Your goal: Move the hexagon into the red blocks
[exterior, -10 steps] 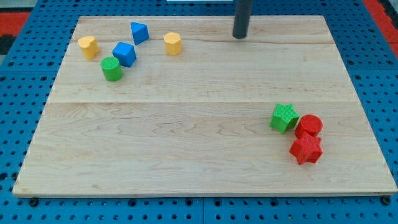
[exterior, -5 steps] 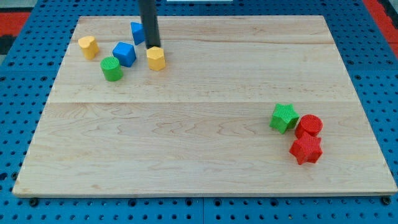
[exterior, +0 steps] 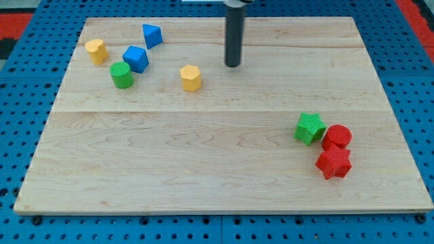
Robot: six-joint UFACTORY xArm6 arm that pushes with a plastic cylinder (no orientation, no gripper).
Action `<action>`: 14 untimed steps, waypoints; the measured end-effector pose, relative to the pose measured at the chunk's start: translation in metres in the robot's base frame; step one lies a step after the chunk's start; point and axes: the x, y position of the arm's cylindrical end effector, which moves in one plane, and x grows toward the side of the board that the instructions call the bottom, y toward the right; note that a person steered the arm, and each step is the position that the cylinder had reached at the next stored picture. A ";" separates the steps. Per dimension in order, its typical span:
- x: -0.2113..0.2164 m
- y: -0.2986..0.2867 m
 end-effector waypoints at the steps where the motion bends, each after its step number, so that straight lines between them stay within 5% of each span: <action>1: 0.004 -0.044; 5: 0.066 -0.091; 7: 0.126 0.002; 8: 0.083 -0.067; 9: 0.123 -0.073; 12: 0.160 0.103; 13: 0.156 0.033; 14: 0.188 0.045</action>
